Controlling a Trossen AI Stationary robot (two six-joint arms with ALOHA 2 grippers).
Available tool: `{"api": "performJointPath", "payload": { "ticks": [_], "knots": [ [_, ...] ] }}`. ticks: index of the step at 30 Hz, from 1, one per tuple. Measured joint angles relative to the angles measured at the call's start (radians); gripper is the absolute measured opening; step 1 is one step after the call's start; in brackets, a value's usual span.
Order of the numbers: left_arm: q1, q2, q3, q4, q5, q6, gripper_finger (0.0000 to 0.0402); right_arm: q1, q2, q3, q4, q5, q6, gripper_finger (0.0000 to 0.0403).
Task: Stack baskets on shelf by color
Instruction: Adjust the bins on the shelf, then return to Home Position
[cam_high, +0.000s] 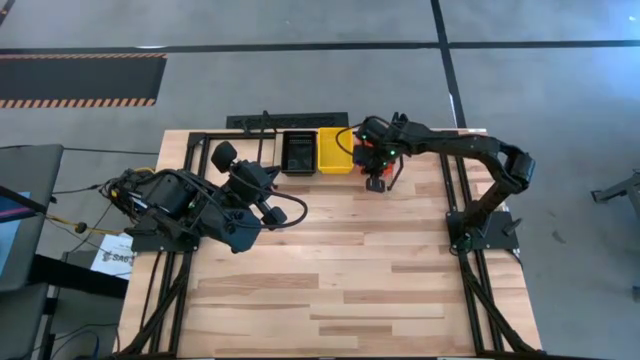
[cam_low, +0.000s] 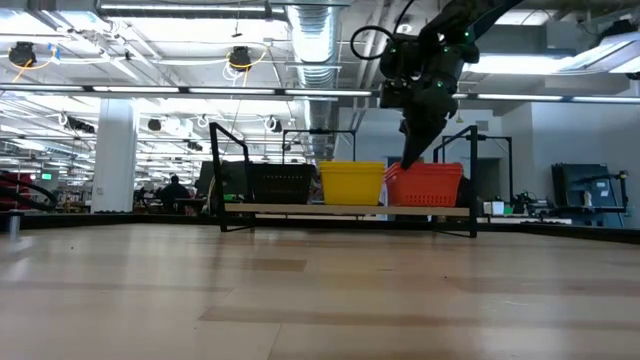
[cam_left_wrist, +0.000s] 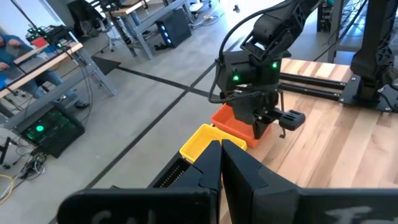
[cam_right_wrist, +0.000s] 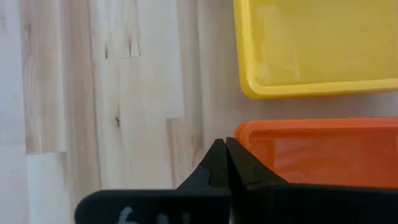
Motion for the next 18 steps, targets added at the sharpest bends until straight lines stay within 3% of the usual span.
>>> {"api": "performJointPath", "payload": {
  "ticks": [10, 18],
  "knots": [
    [0.0, 0.0, 0.0, 0.0, 0.008, 0.002, 0.0, 0.033, -0.031, 0.002, 0.001, -0.001, 0.005, 0.0],
    [0.0, 0.0, 0.0, 0.0, 0.075, 0.062, 0.0, 0.081, -0.24, 0.072, -0.035, -0.003, 0.035, 0.0]
  ]
}}
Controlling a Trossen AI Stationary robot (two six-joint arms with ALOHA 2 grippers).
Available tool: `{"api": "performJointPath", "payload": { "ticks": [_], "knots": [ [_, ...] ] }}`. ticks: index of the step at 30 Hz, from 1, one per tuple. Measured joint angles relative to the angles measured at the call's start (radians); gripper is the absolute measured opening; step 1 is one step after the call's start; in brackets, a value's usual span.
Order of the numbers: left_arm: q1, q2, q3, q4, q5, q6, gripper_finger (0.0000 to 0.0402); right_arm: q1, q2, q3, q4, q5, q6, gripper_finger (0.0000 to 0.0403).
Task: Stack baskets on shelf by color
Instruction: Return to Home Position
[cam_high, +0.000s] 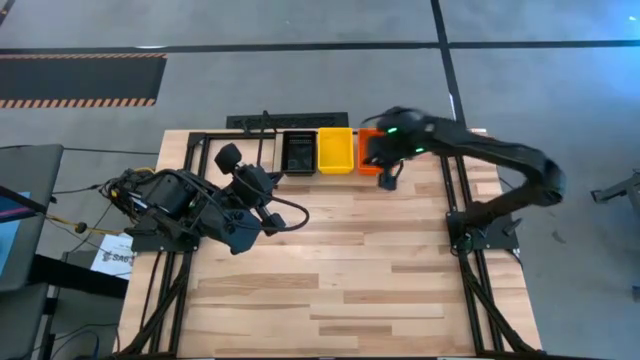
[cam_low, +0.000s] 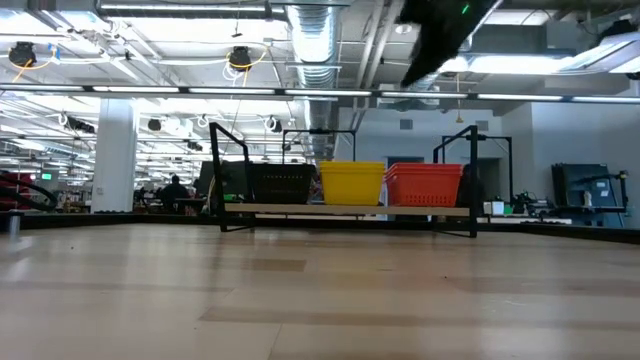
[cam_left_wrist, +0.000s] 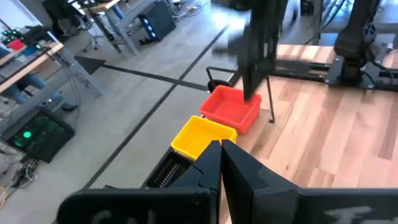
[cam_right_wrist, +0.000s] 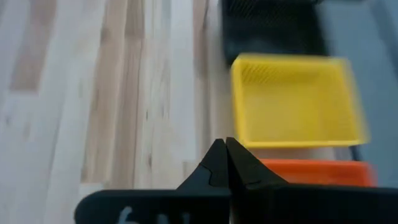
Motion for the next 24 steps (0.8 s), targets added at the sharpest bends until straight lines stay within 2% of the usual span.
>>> {"api": "performJointPath", "payload": {
  "ticks": [4, 7, 11, 15, 18, 21, 24],
  "knots": [
    [0.0, 0.0, 0.0, 0.0, 0.015, 0.007, 0.0, -0.016, -0.179, 0.022, -0.017, 0.0, 0.031, 0.0],
    [0.012, -0.012, -0.05, 0.001, 0.055, -0.001, 0.0, -0.028, -0.332, 0.025, -0.024, 0.0, 0.066, 0.0],
    [0.042, -0.074, -0.219, 0.003, 0.108, -0.107, 0.0, -0.022, -0.522, 0.025, -0.048, 0.0, 0.125, 0.0],
    [0.077, -0.167, -0.472, 0.058, 0.182, -0.251, 0.0, 0.012, -0.679, 0.025, -0.064, -0.002, 0.21, 0.0],
    [0.098, -0.257, -0.689, 0.266, 0.249, -0.252, 0.0, 0.049, -0.784, 0.024, -0.07, -0.002, 0.281, 0.0],
    [0.124, -0.366, -0.928, 0.648, 0.35, -0.116, 0.0, 0.077, -0.88, 0.025, -0.063, -0.003, 0.326, 0.0],
    [0.174, -0.467, -1.17, 1.05, 0.511, 0.02, 0.0, 0.089, -0.945, 0.022, -0.064, -0.003, 0.371, 0.0]
  ]
}}
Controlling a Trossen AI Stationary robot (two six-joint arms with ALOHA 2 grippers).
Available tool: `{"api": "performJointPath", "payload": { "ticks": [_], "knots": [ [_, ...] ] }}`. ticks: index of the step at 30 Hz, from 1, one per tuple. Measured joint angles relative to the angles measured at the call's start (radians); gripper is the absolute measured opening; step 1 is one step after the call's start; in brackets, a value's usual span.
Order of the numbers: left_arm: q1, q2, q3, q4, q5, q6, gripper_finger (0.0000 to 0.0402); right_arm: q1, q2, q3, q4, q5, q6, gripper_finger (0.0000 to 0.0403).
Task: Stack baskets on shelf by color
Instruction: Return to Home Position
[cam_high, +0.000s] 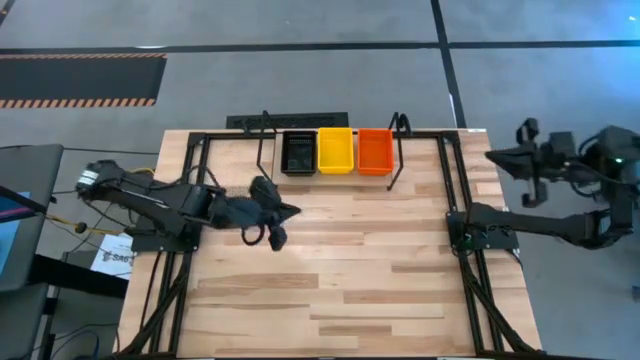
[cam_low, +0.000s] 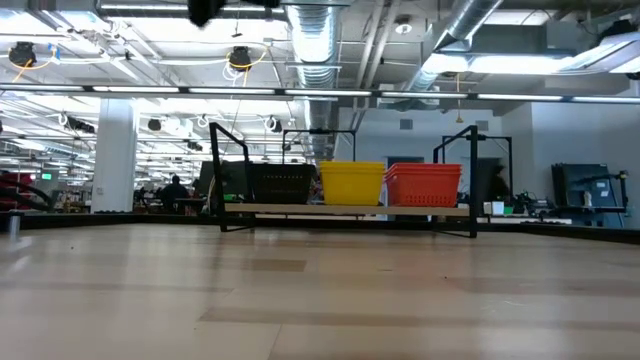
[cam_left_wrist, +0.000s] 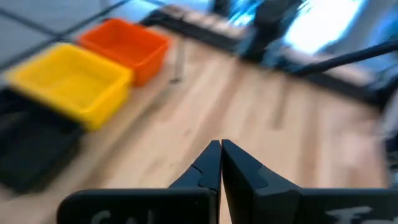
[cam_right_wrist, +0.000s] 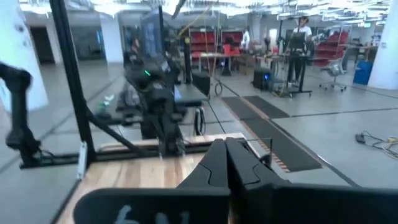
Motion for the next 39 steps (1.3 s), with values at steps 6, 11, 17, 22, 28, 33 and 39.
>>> {"api": "performJointPath", "payload": {
  "ticks": [6, 11, 17, 22, 28, 33, 39],
  "knots": [
    [0.153, -0.146, -0.396, 0.422, 0.249, -0.068, 0.0, -0.001, -0.087, -0.036, -0.017, -0.019, 0.064, 0.0],
    [0.208, -0.205, -0.564, 0.624, 0.331, -0.037, 0.0, -0.019, -0.151, -0.089, -0.031, -0.078, 0.064, 0.0],
    [0.284, -0.275, -0.639, 0.664, 0.405, 0.019, 0.0, -0.052, -0.32, -0.22, 0.038, -0.078, 0.081, 0.0],
    [0.377, -0.398, -0.712, 0.645, 0.495, 0.021, 0.0, -0.087, -0.432, -0.325, 0.13, -0.074, 0.154, 0.0],
    [0.468, -0.607, -0.83, 0.628, 0.511, 0.024, 0.0, -0.094, -0.358, -0.339, 0.067, -0.049, 0.173, 0.0],
    [0.49, -0.758, -0.922, 0.624, 0.516, -0.006, 0.0, -0.093, -0.342, -0.356, 0.136, -0.051, 0.141, 0.0],
    [0.49, -0.888, -1.04, 0.62, 0.511, -0.074, 0.0, -0.091, -0.366, -0.414, 0.167, -0.086, 0.164, 0.0]
  ]
}}
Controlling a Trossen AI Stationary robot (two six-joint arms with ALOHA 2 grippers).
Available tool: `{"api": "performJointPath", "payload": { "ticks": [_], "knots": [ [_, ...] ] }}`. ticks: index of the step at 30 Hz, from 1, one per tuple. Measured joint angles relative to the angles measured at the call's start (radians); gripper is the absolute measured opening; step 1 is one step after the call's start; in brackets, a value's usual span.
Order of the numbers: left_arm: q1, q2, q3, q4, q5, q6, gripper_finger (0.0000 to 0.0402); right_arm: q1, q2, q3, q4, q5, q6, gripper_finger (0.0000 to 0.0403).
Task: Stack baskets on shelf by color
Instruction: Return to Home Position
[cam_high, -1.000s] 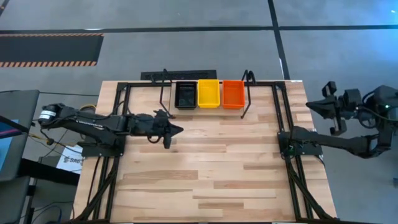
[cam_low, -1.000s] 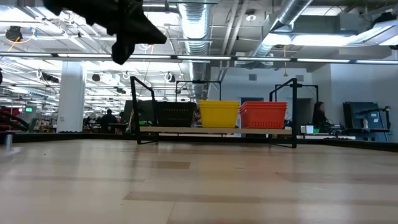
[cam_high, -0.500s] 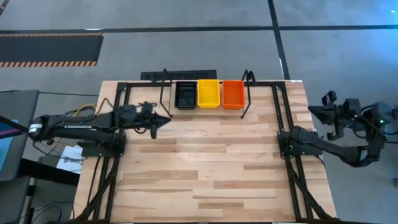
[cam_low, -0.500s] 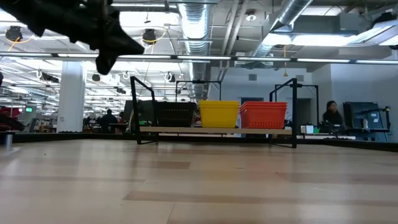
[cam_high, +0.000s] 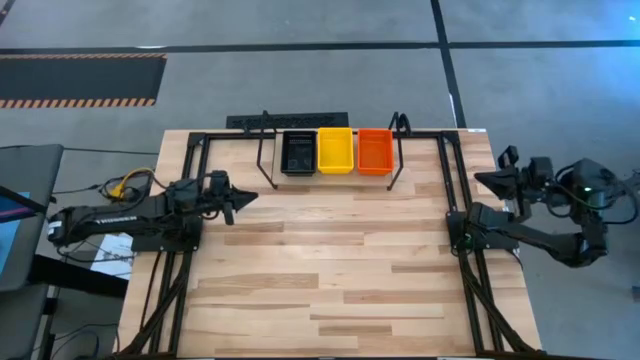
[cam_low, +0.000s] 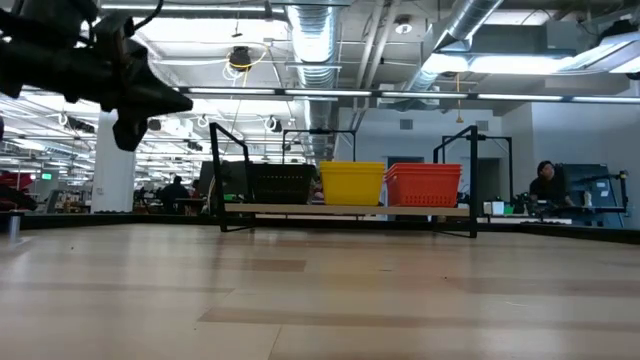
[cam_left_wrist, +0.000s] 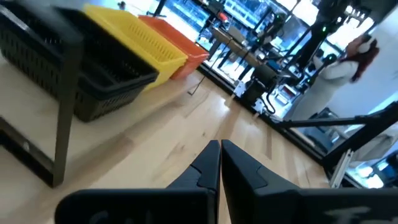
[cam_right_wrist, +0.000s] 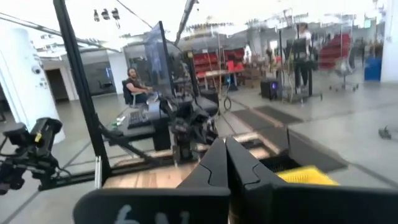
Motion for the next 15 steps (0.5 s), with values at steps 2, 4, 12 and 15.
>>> {"api": "performJointPath", "payload": {
  "ticks": [2, 4, 12, 15],
  "knots": [
    [0.0, -0.031, -0.029, 0.006, -0.001, -0.033, 0.0, 0.003, -0.018, -0.038, 0.002, 0.0, 0.02, 0.0],
    [0.0, -0.054, -0.054, 0.012, -0.001, -0.054, 0.0, 0.002, -0.044, -0.087, 0.039, 0.001, 0.038, 0.0],
    [0.0, -0.088, -0.078, 0.03, -0.029, -0.06, 0.0, 0.002, -0.067, -0.282, 0.148, 0.089, 0.075, 0.0],
    [0.0, -0.088, -0.078, 0.028, -0.032, -0.06, 0.0, 0.002, -0.065, -0.406, 0.298, 0.097, 0.093, 0.0]
  ]
}}
